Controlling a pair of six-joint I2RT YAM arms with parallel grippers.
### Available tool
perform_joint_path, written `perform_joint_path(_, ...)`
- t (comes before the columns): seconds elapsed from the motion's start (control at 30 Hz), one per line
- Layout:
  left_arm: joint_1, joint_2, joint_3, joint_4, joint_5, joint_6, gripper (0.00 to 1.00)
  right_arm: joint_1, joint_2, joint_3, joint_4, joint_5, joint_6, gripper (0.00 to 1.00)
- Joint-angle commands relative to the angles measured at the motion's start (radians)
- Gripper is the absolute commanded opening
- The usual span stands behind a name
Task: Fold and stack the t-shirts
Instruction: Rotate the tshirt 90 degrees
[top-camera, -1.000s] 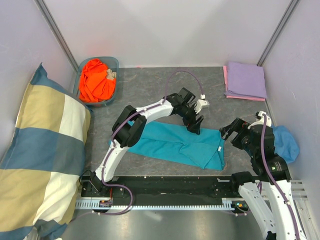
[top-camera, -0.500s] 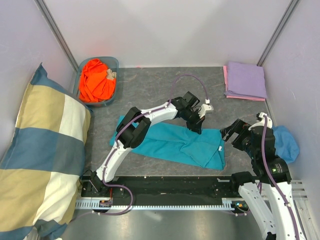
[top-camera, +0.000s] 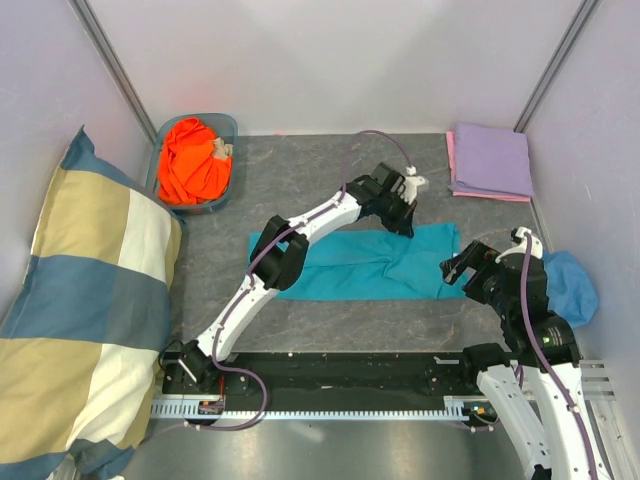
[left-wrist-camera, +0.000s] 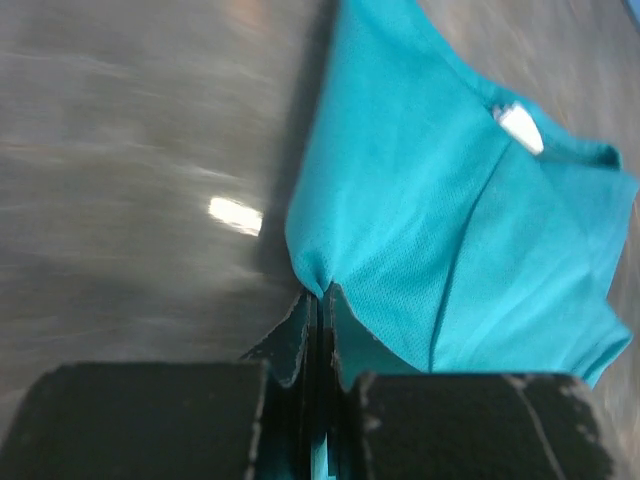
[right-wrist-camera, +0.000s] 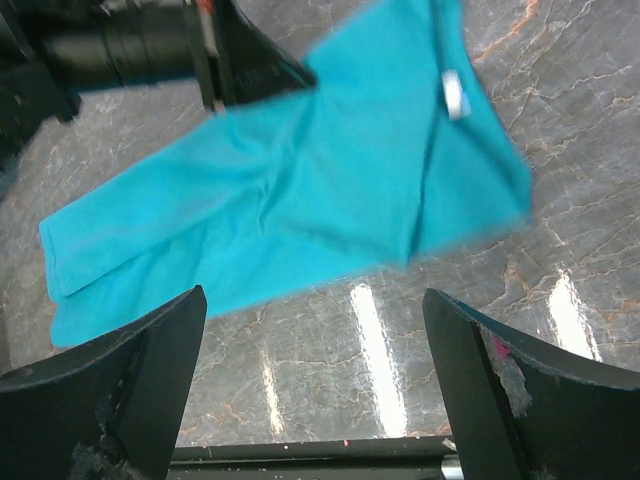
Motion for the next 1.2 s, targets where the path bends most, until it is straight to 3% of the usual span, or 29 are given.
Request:
perform_joint_path(0.0, 0.157, 0.06, 0.162, 0.072, -0.138, -0.36, 0.02, 0.001, -0.018, -0.018, -0.006, -0.004, 0.023, 0.98)
perform_joint_path(0.13, 0.283, 0.045, 0.107, 0.163, -0.186, -0.633, 0.02, 0.003, -0.021, -0.049, -0.002, -0.016, 0.04, 0.98)
perform_joint_path(0.27, 0.395, 0.037, 0.085, 0.188, -0.278, -0.739, 0.02, 0.003, -0.02, -0.101, 0.033, -0.039, 0.067, 0.98)
perform_joint_path(0.5, 0.488, 0.043, 0.07, 0.177, -0.429, -0.957, 0.02, 0.003, -0.006, -0.212, 0.144, -0.117, 0.142, 0.98)
perform_joint_path(0.7, 0.491, 0.032, 0.075, 0.159, -0.522, -0.948, 0.02, 0.006, 0.087, -0.328, 0.32, -0.183, 0.178, 0.98)
perform_joint_path(0.83, 0.504, 0.026, 0.067, 0.134, -0.549, -0.908, 0.02, 0.044, 0.244, -0.367, 0.563, -0.208, 0.211, 0.98)
perform_joint_path(1.07, 0.549, 0.006, 0.021, 0.105, -0.569, -0.871, 0.02, 0.337, 0.705, -0.193, 0.774, -0.012, 0.24, 0.98)
perform_joint_path(1.17, 0.577, -0.001, 0.007, 0.099, -0.568, -0.871, 0.02, 0.423, 0.817, -0.134, 0.856, 0.007, 0.288, 0.98)
